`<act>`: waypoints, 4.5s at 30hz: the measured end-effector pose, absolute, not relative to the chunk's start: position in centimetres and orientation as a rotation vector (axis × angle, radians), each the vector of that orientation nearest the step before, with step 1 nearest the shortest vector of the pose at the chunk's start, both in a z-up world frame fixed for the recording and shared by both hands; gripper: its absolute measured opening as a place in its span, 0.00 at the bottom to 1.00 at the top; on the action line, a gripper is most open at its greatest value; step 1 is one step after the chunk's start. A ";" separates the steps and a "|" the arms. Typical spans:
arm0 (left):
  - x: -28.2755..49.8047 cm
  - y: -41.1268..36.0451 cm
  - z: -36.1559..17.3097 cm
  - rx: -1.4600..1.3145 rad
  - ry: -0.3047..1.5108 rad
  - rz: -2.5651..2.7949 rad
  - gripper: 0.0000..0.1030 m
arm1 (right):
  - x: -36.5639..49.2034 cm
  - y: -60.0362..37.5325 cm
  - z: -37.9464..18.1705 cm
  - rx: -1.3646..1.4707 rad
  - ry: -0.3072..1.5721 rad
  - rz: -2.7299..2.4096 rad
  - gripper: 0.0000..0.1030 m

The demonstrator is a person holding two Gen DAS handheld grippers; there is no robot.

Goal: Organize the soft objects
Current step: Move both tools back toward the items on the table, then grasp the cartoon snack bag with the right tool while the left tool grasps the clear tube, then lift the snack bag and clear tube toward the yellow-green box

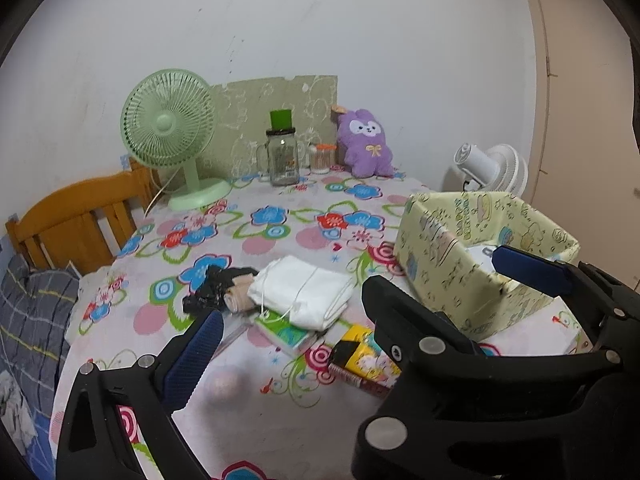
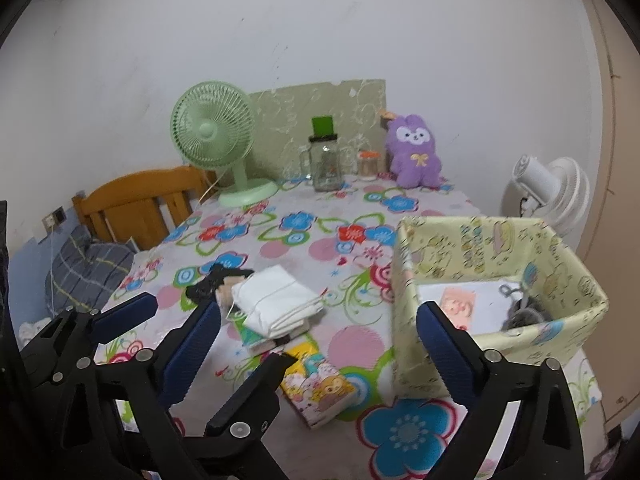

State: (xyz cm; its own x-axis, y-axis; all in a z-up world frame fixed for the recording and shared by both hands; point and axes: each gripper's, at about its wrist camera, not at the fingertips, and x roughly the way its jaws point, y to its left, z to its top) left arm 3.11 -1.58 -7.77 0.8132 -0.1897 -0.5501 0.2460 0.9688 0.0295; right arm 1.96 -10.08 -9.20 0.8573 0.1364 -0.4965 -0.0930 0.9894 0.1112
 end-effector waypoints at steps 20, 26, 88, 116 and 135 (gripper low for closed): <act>4.6 0.8 -12.3 0.094 0.687 -0.201 0.92 | 4.6 -7.6 -13.8 0.052 0.656 0.170 0.89; 5.2 0.8 -13.6 0.094 0.723 -0.215 0.90 | 5.7 -7.7 -15.4 0.053 0.704 0.149 0.88; 10.6 6.4 -12.8 0.075 0.748 -0.169 0.83 | 10.6 -1.5 -13.7 -0.027 0.737 0.189 0.48; 12.5 7.2 -15.4 0.077 0.869 -0.162 0.38 | 12.5 -0.7 -15.3 -0.039 0.779 0.194 0.48; 9.1 5.5 -12.8 0.029 0.814 -0.159 0.16 | 9.8 -2.3 -13.8 -0.004 0.742 0.219 0.48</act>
State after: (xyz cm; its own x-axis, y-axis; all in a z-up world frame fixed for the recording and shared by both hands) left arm 9.09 5.54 -12.77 0.6753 -0.1299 -0.7260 0.1523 0.9877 -0.0351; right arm 9.82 -2.34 -13.82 0.7155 0.1968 -0.6703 -0.1997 0.9771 0.0736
